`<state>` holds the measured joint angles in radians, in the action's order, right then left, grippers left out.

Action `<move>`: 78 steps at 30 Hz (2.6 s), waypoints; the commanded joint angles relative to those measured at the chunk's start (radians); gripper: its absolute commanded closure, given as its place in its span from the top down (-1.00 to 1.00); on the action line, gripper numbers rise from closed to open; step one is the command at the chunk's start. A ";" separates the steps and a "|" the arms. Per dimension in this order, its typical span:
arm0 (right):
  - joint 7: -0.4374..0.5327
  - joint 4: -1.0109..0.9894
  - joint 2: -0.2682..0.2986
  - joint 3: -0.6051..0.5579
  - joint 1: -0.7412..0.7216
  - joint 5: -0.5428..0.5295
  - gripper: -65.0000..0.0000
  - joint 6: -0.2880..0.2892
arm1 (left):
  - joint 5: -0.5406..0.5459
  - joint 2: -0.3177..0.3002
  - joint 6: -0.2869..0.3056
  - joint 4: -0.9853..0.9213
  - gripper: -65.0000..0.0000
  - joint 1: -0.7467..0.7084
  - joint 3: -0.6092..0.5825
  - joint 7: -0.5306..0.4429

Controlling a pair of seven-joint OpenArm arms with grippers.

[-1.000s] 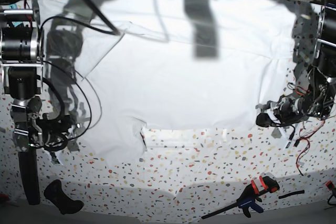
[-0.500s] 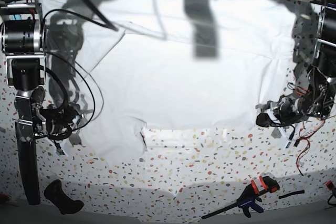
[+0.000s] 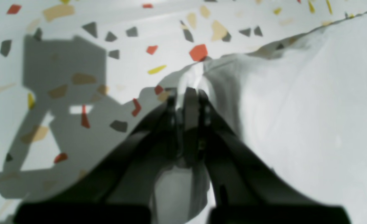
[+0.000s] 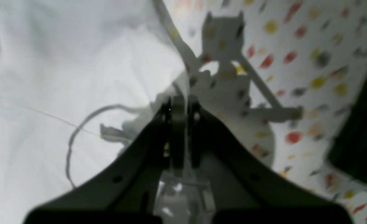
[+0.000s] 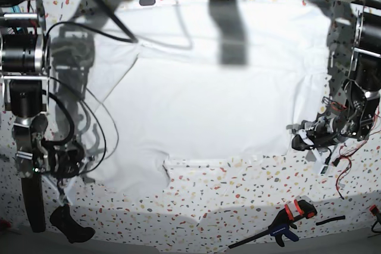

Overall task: Fold the T-shirt properly
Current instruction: 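Lift the side edges and fold them inward toward the shirt's middle, then regrasp the folded strip ends with both grippers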

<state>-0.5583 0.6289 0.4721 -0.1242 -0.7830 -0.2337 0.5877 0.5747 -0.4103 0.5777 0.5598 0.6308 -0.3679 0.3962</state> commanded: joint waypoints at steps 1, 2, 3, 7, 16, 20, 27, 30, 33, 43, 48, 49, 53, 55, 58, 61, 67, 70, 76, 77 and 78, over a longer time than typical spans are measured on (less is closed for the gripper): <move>0.020 0.016 0.016 0.006 -0.060 -0.002 -1.00 -0.002 | 0.009 -0.011 0.002 0.011 -1.00 0.052 0.014 -0.024; 0.016 0.016 0.017 0.006 -0.075 -0.002 -1.00 -0.002 | 0.009 -0.011 0.002 0.012 -1.00 0.063 0.018 -0.023; 0.007 0.017 0.019 0.006 -0.089 -0.005 -1.00 -0.002 | 0.009 -0.012 0.002 0.012 -1.00 0.074 0.024 -0.018; -0.006 0.024 0.040 0.006 -0.123 -0.006 -1.00 0.000 | 0.031 -0.021 0.002 0.018 -1.00 0.114 0.053 0.045; -0.022 0.092 0.115 0.006 -0.104 -0.116 -1.00 0.110 | 0.185 -0.023 0.052 0.120 -1.00 0.114 0.106 0.253; -0.069 0.196 0.167 0.006 -0.049 -0.179 -1.00 0.110 | 0.231 -0.028 0.051 0.222 -1.00 0.082 0.106 0.323; -0.127 0.416 0.256 0.006 0.091 -0.266 -1.00 0.110 | 0.202 -0.090 0.050 0.500 -1.00 -0.064 0.106 0.348; -0.161 0.507 0.291 0.006 0.144 -0.300 -1.00 0.110 | 0.176 -0.136 0.004 0.613 -1.00 -0.125 0.109 0.348; -0.182 0.579 0.322 0.006 0.190 -0.303 -1.00 0.110 | 0.141 -0.165 -0.014 0.709 -1.00 -0.183 0.143 0.349; -0.230 0.750 0.424 0.006 0.310 -0.342 -1.00 0.110 | 0.188 -0.172 -0.018 0.984 -1.00 -0.398 0.341 0.476; -0.277 0.813 0.480 0.006 0.349 -0.399 -1.00 0.110 | 0.185 -0.176 -0.018 1.051 -1.00 -0.499 0.376 0.524; -0.281 0.818 0.491 0.006 0.359 -0.399 -1.00 0.110 | 0.186 -0.175 -0.018 1.051 -1.00 -0.518 0.376 0.525; -0.326 0.824 0.527 0.006 0.387 -0.431 -1.00 0.110 | 0.185 -0.175 -0.018 1.051 -1.00 -0.581 0.376 0.508; -0.372 0.825 0.547 0.006 0.387 -0.485 -1.00 0.110 | 0.185 -0.175 -0.018 1.051 -1.00 -0.593 0.376 0.508; -0.451 0.843 0.574 0.006 0.387 -0.555 -1.00 0.110 | 0.186 -0.175 -0.018 1.052 -1.00 -0.598 0.376 0.509; -0.557 0.866 0.589 0.006 0.387 -0.616 -1.00 0.110 | 0.186 -0.175 -0.018 1.052 -1.00 -0.598 0.376 0.526; -0.647 0.859 0.584 0.006 0.401 -0.666 -1.00 0.110 | 0.186 -0.175 -0.018 1.052 -1.00 -0.607 0.375 0.587; -0.647 0.850 0.583 0.006 0.457 -0.664 -1.00 0.110 | 0.186 -0.175 -0.018 1.052 -1.00 -0.623 0.375 0.599; -0.576 0.849 0.560 0.006 0.563 -0.633 -1.00 0.110 | 0.186 -0.175 -0.017 1.052 -1.00 -0.668 0.375 0.567; -0.571 0.849 0.547 0.006 0.565 -0.613 -1.00 0.110 | 0.186 -0.175 -0.017 1.052 -1.00 -0.675 0.375 0.559; -0.571 0.846 0.533 0.006 0.565 -0.594 -1.00 0.110 | 0.186 -0.174 -0.017 1.052 -1.00 -0.681 0.375 0.547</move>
<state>-1.1374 1.4673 0.9794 -0.1322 -0.1993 -0.8207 0.6998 0.7498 -0.5674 0.5568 1.5955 -0.0624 -0.0017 0.9630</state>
